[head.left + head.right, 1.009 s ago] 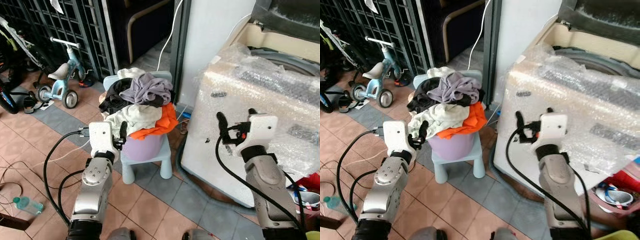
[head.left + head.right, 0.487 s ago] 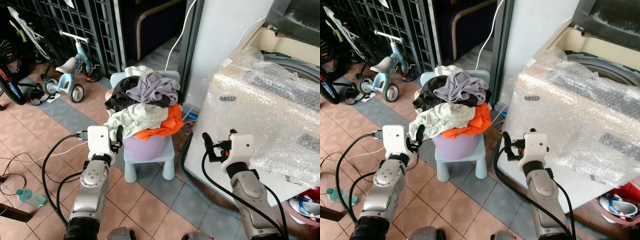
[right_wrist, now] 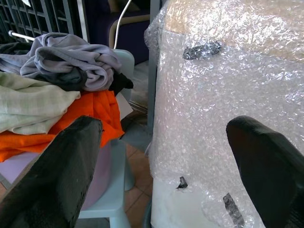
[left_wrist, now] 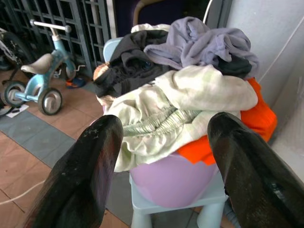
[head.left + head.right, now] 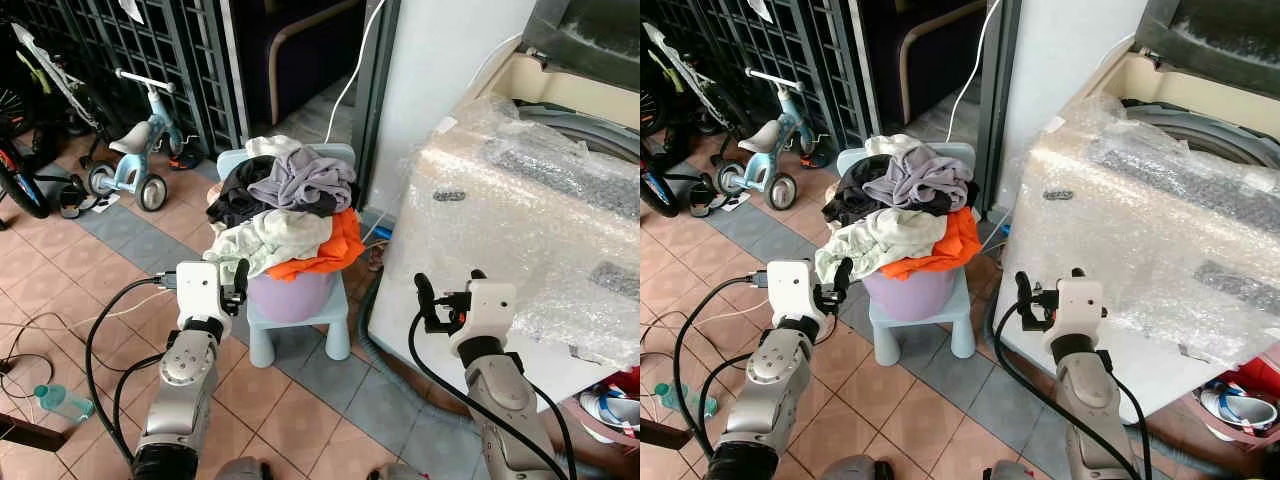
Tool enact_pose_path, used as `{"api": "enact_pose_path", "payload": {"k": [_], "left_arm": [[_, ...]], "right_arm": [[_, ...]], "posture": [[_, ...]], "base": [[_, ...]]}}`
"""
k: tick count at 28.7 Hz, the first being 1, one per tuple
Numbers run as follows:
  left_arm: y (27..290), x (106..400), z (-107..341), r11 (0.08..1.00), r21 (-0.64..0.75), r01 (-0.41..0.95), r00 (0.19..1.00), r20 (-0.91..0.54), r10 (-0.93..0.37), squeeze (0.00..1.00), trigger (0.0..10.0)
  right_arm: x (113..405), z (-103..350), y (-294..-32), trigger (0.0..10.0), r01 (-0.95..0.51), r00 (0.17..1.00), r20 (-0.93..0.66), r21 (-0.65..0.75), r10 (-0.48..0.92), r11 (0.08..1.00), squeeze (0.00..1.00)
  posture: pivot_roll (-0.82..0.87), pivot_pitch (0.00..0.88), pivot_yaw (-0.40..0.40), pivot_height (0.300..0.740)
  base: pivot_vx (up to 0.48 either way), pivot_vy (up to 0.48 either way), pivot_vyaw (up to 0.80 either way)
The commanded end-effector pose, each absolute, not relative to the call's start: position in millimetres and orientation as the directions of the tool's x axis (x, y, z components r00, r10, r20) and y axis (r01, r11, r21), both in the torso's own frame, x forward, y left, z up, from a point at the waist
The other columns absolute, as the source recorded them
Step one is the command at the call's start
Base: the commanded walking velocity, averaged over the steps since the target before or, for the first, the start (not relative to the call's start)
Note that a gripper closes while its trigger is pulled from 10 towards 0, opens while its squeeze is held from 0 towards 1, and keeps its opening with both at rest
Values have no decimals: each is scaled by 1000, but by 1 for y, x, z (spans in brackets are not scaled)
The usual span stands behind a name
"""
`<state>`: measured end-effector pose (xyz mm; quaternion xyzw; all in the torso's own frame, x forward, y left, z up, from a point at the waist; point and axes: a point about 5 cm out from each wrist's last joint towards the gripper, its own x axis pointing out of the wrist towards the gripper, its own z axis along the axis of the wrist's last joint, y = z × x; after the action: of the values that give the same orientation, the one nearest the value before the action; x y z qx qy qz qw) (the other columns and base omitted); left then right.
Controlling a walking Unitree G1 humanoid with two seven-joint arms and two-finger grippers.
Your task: Clothes washing
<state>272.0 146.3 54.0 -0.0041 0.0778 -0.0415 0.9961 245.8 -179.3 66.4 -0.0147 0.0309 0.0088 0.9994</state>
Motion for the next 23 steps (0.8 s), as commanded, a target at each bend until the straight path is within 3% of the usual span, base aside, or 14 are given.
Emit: {"api": "enact_pose_path", "payload": {"k": [1, 7, 17, 23], "left_arm": [[145, 273, 50, 994, -29, 107, 977, -185, -111, 0, 10000], [148, 275, 55, 994, -24, 111, 980, -165, -114, 0, 10000], [157, 245, 47, 992, -1, 128, 975, -182, -126, 0, 10000], [164, 246, 50, 994, 8, 109, 978, -179, -106, 0, 10000]], "right_arm": [[248, 68, -180, 10000, -9, 999, -53, -28, 7, 1000, 0], [250, 68, -179, 10000, 7, 999, -41, -26, -8, 1000, 0], [224, 67, -195, 10000, 62, 997, -52, -47, -65, 997, 0], [215, 66, -198, 10000, 70, 995, -69, -51, -73, 996, 0]], "posture": [[-69, 0, 46, 740], [-71, 0, 52, 740], [-101, 0, 60, 740], [-101, 0, 57, 740]], "base": [[0, 0, 0], [0, 0, 0], [0, 0, 0], [0, 0, 0]]}}
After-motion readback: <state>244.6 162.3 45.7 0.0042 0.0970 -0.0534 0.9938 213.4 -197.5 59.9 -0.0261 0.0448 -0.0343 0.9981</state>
